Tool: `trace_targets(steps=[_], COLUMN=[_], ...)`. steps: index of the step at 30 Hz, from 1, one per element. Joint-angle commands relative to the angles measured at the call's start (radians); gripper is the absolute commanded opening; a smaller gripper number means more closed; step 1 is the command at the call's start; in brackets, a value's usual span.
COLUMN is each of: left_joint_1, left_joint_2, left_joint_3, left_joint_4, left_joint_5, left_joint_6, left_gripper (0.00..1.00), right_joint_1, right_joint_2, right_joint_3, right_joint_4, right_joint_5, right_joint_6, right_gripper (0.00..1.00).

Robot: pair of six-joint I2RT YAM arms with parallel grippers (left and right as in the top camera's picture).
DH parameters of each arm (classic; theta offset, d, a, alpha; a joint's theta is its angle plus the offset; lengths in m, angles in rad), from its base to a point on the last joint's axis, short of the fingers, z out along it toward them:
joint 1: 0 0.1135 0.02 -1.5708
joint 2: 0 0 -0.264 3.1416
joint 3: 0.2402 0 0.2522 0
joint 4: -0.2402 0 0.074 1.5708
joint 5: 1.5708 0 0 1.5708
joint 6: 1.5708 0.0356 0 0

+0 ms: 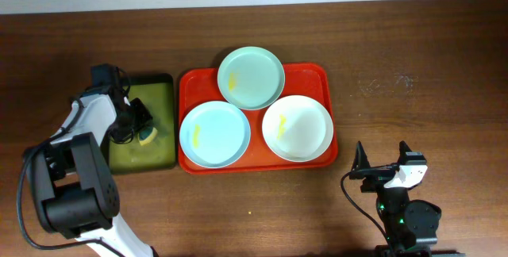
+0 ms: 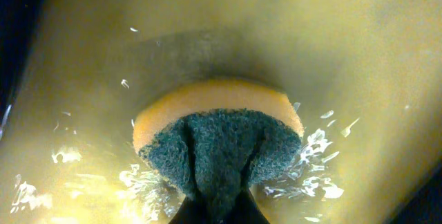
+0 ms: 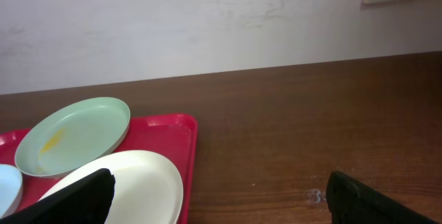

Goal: Clean dirty plates on tray and stack at the side
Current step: 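Grasp the yellow-green sponge with the left gripper and lift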

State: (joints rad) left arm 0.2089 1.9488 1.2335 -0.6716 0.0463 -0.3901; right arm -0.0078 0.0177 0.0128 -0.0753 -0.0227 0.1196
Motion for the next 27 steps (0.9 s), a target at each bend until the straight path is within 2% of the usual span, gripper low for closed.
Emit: trace_targets(steps=[1,6,8,11,15,18,22,25,27], left_joint_1=[0.003,0.003,0.003,0.003,-0.022,-0.039,-0.038,-0.041,-0.051], left_joint_2=[0.004,-0.123,-0.207,-0.267,-0.23,-0.178,-0.229,-0.325,-0.398], left_joint_3=[0.066,0.209,0.215,0.214,0.106,0.031,0.116,0.203,0.21], left_joint_4=[-0.077,-0.243,-0.242,-0.243,-0.185,-0.133,-0.198,-0.263,-0.268], left_joint_5=[0.047,0.076,0.128,0.129,0.026,0.024,0.047,0.051,0.104], left_joint_6=[-0.002,-0.002,-0.002,-0.002,-0.002,-0.002,0.037,0.066,0.066], left_gripper=[0.0,0.0,0.0,0.0,0.0,0.0,0.0,0.0,0.0], right_joint_1=[-0.006,-0.006,-0.006,-0.006,-0.006,-0.006,-0.006,-0.006,-0.006], right_joint_2=[-0.005,-0.005,-0.005,-0.005,-0.005,-0.005,-0.005,-0.005,-0.005], right_joint_3=[-0.007,-0.007,-0.007,-0.007,-0.007,-0.007,-0.007,-0.007,-0.007], right_joint_4=[-0.003,-0.003,-0.003,-0.003,-0.003,-0.003,-0.003,-0.003,-0.003], right_joint_5=[0.006,0.006,0.005,0.006,0.006,0.006,0.006,0.006,0.006], right_joint_6=[-0.003,-0.003,-0.003,-0.003,-0.003,-0.003,-0.003,-0.003,-0.003], right_gripper=[0.99,0.99,0.99,0.99,0.99,0.99,0.99,0.99,0.99])
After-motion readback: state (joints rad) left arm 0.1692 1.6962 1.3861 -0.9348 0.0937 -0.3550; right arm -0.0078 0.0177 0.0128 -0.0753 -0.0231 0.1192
